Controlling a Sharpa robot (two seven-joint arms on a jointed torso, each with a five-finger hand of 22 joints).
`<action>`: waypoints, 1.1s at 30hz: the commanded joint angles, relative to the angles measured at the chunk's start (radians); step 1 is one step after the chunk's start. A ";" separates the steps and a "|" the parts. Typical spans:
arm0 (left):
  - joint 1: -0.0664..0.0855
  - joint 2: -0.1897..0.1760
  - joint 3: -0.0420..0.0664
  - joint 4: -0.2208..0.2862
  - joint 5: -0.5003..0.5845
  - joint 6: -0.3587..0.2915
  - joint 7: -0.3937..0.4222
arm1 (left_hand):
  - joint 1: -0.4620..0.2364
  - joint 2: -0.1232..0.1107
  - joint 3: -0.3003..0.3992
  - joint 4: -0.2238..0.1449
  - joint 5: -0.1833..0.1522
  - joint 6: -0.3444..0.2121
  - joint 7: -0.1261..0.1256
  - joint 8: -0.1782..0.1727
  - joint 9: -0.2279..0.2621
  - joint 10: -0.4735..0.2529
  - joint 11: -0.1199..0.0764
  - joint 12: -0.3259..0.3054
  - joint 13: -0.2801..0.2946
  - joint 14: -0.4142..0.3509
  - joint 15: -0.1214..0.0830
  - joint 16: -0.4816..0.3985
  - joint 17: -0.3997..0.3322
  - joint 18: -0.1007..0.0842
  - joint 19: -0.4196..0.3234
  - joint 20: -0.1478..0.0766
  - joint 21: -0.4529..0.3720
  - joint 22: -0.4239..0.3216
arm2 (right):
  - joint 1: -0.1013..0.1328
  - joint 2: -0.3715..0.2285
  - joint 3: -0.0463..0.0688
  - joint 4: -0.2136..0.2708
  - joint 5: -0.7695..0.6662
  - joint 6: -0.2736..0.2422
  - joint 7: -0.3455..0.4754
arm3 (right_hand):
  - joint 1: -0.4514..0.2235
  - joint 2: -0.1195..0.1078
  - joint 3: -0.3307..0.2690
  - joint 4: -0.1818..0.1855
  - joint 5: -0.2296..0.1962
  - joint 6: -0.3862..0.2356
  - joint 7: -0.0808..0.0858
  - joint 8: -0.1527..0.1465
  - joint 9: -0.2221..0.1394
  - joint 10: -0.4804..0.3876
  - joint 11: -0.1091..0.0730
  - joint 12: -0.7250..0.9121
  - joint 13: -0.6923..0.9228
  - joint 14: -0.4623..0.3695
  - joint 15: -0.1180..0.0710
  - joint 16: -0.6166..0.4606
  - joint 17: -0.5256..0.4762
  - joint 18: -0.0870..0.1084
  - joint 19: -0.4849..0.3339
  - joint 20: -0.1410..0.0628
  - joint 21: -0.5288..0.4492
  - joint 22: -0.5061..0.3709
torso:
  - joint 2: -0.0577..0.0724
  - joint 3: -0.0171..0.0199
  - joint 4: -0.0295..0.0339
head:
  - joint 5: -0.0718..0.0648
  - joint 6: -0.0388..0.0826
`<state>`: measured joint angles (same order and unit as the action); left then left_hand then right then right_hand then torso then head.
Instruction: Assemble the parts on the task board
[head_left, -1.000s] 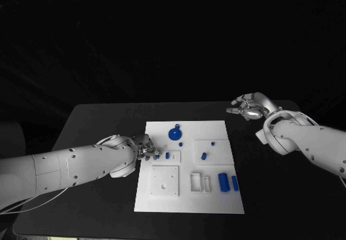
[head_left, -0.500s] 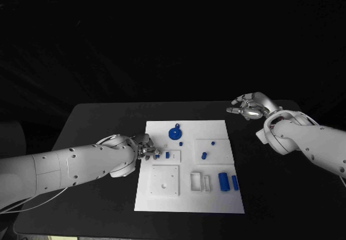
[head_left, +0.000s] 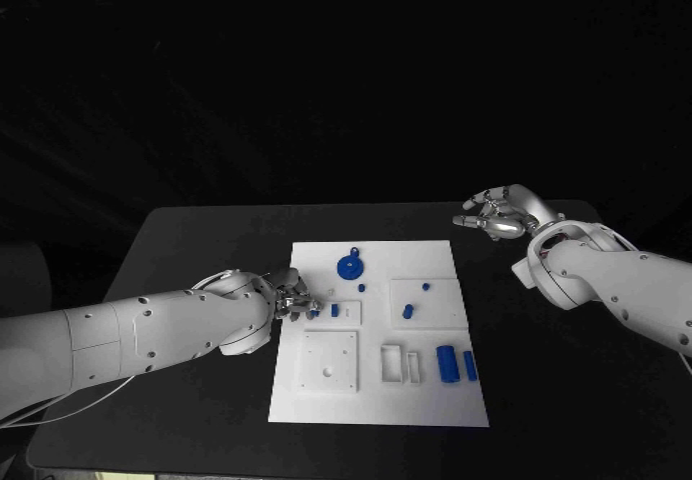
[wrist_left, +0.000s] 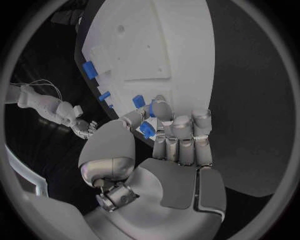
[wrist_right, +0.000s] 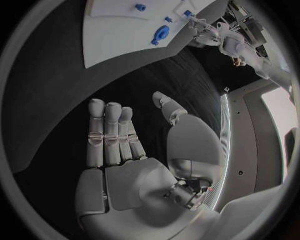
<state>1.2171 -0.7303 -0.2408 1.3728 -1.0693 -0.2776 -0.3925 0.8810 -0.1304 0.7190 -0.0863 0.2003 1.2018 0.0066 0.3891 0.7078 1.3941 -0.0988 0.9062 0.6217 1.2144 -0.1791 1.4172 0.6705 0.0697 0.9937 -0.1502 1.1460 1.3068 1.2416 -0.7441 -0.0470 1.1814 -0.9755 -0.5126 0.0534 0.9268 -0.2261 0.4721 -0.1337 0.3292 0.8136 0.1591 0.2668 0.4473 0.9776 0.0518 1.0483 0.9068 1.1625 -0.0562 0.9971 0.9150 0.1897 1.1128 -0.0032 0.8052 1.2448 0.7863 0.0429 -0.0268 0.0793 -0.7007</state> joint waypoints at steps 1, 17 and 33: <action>-0.002 0.003 0.000 0.000 -0.004 0.009 0.008 | -0.004 -0.018 0.068 -0.059 -0.008 -0.001 0.002 -0.005 0.000 0.004 0.003 -0.006 -0.001 0.009 -0.019 0.001 -0.002 0.018 0.006 -0.116 -0.001 -0.002 | -0.001 0.000 0.000 0.001 -0.001 0.012 0.011 | -0.002 0.006 -0.001 0.007 0.006 0.000 0.005 0.003 -0.002 -0.008 -0.001 0.005 -0.001 0.007 -0.001 -0.005 0.001 0.072 0.000 0.005 -0.006 0.001 | 0.000 0.0005 -0.0004 | 0.000 -0.001; -0.007 0.004 0.000 -0.005 -0.002 0.006 0.004 | -0.006 -0.077 0.068 -0.001 -0.092 -0.005 0.003 -0.008 0.000 0.004 0.003 -0.006 -0.001 0.010 -0.019 -0.001 -0.004 0.019 0.009 -0.118 -0.003 -0.004 | -0.002 0.002 0.000 -0.002 0.001 0.012 0.012 | -0.004 0.006 -0.002 0.009 0.006 -0.001 0.005 0.003 -0.002 -0.009 -0.001 0.006 -0.003 0.006 -0.001 -0.006 0.002 0.072 0.000 0.006 -0.006 0.002 | 0.000 0.0005 -0.0006 | -0.002 -0.003; -0.007 0.002 0.001 -0.003 0.000 -0.037 0.020 | 0.064 -0.039 0.071 -0.034 -0.098 -0.008 0.003 -0.007 0.004 0.005 0.003 -0.005 0.001 0.012 -0.020 0.001 -0.004 0.022 0.009 -0.119 -0.001 -0.001 | -0.003 0.002 0.000 -0.002 0.002 0.012 0.012 | -0.005 0.006 -0.003 0.010 0.006 -0.001 0.005 0.003 -0.002 -0.009 -0.001 0.007 -0.004 0.007 -0.001 -0.006 0.002 0.072 0.000 0.006 -0.007 0.003 | 0.000 0.0001 -0.0010 | -0.002 -0.001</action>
<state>1.2115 -0.7291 -0.2403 1.3676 -1.0693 -0.2914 -0.3896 0.9124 -0.1905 0.7740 -0.1004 0.0992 1.1987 0.0097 0.3825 0.7104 1.3956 -0.1000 0.9062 0.6219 1.2233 -0.1879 1.4172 0.6681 0.0850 0.9973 -0.1536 1.1461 1.3048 1.2396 -0.7423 -0.0470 1.1791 -0.9731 -0.5121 0.0545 0.9268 -0.2261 0.4694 -0.1310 0.3292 0.8124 0.1566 0.2668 0.4466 0.9776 0.0518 1.0482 0.9039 1.1625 -0.0562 0.9971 0.9156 0.1897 1.1128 -0.0032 0.8052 1.2465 0.7865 0.0431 -0.0274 0.0772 -0.7020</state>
